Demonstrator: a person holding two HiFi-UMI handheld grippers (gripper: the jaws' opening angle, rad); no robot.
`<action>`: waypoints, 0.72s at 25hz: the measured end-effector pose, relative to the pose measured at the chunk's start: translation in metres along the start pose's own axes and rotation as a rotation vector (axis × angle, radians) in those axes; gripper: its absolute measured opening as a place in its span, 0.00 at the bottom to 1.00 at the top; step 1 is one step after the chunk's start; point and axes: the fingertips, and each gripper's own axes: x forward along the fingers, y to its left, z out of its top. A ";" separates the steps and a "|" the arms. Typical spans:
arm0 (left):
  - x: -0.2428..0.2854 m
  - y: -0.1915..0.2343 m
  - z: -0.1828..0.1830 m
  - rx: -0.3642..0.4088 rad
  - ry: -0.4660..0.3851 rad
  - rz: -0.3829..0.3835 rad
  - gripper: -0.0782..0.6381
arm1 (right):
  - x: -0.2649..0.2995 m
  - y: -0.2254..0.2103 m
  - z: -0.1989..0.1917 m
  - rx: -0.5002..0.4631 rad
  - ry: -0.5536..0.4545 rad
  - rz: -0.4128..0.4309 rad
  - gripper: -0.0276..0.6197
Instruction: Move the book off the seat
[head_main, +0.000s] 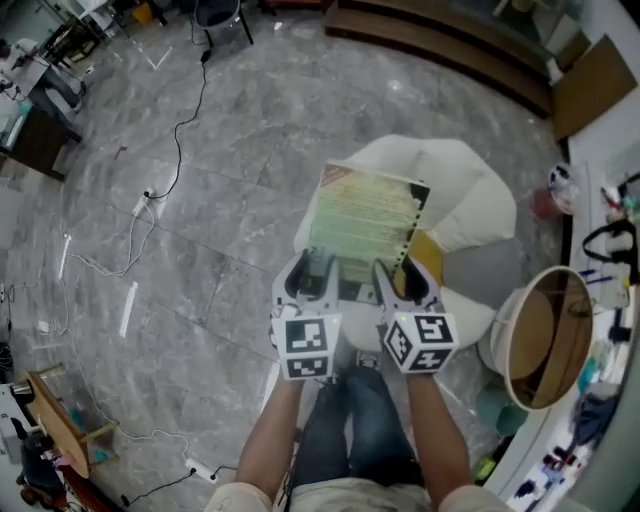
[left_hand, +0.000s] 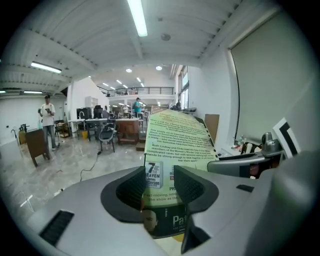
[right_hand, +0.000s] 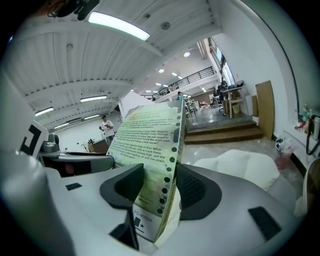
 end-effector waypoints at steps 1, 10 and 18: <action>-0.012 0.000 0.016 -0.003 -0.020 0.007 0.36 | -0.009 0.007 0.017 -0.015 -0.018 0.007 0.37; -0.109 -0.001 0.147 0.009 -0.193 0.028 0.36 | -0.091 0.065 0.153 -0.134 -0.166 0.040 0.37; -0.172 -0.010 0.201 0.043 -0.323 0.008 0.36 | -0.151 0.097 0.206 -0.193 -0.286 0.009 0.37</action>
